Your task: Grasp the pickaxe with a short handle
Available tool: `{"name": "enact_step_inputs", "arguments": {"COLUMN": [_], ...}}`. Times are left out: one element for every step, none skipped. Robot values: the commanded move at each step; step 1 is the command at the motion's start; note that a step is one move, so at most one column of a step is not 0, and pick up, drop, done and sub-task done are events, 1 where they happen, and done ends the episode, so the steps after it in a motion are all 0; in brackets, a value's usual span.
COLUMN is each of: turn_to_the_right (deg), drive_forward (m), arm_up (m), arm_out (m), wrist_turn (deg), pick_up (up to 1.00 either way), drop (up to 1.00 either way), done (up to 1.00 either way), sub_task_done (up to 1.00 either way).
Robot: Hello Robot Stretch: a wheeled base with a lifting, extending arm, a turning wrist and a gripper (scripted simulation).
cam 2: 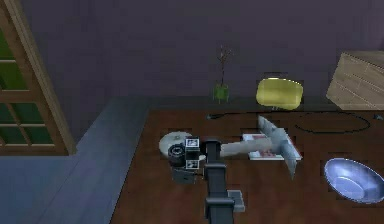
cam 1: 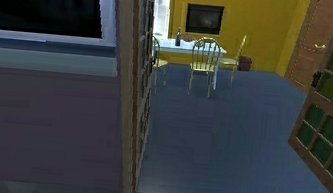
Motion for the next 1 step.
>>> {"name": "enact_step_inputs", "arguments": {"turn_to_the_right": [0.0], "drive_forward": [0.00], "arm_up": [0.00], "arm_out": [0.00], "wrist_turn": [0.0], "pick_up": [0.00], "drop": [0.00], "done": [1.00], "sub_task_done": [0.00]}}
